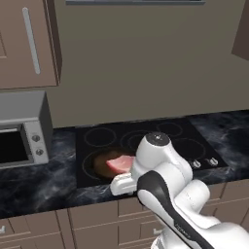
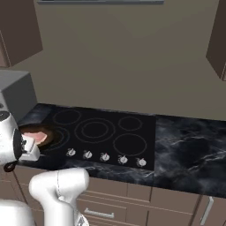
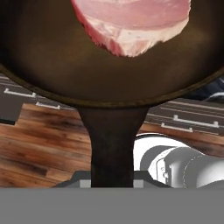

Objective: Pick up the pan with the steak in it and place it on the dining table. Then place the steak on the plate.

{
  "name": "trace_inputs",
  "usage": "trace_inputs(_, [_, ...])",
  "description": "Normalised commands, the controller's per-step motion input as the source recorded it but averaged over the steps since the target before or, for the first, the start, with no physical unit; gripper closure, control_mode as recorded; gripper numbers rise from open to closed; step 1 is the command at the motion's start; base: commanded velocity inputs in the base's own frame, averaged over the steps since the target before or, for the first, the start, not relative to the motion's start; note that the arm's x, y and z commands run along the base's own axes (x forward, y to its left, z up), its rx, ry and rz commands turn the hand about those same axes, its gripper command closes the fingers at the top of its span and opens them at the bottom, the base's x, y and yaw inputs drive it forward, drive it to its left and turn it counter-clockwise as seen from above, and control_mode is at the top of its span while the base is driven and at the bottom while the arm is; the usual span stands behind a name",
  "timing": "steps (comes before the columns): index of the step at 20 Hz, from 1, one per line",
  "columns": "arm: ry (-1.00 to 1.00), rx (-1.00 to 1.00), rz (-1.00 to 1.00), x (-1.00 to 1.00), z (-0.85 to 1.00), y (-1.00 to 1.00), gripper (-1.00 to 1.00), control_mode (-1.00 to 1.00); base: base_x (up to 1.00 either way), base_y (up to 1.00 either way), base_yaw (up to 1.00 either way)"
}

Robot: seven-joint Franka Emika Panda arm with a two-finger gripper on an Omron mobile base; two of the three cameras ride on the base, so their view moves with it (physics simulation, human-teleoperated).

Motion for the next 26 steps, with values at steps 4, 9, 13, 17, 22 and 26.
trace_inputs(4, [0.00,0.00,0.00,0.00,0.00,0.00,1.00,1.00,-0.31,0.02,0.07])
trace_inputs(9, [0.00,0.00,0.00,0.00,0.00,0.00,1.00,1.00,-0.41,-0.03,0.39])
trace_inputs(13, [0.00,0.00,0.00,0.00,0.00,0.00,1.00,1.00,-0.27,-0.08,0.46])
trace_inputs(17, [0.00,0.00,0.00,0.00,0.00,0.00,1.00,1.00,-0.24,-0.06,0.46])
trace_inputs(22, [0.00,0.00,0.00,0.00,0.00,0.00,1.00,1.00,-0.22,-0.05,0.47])
trace_inputs(26, [0.00,0.00,0.00,0.00,0.00,0.00,1.00,1.00,-0.20,-0.03,0.48])
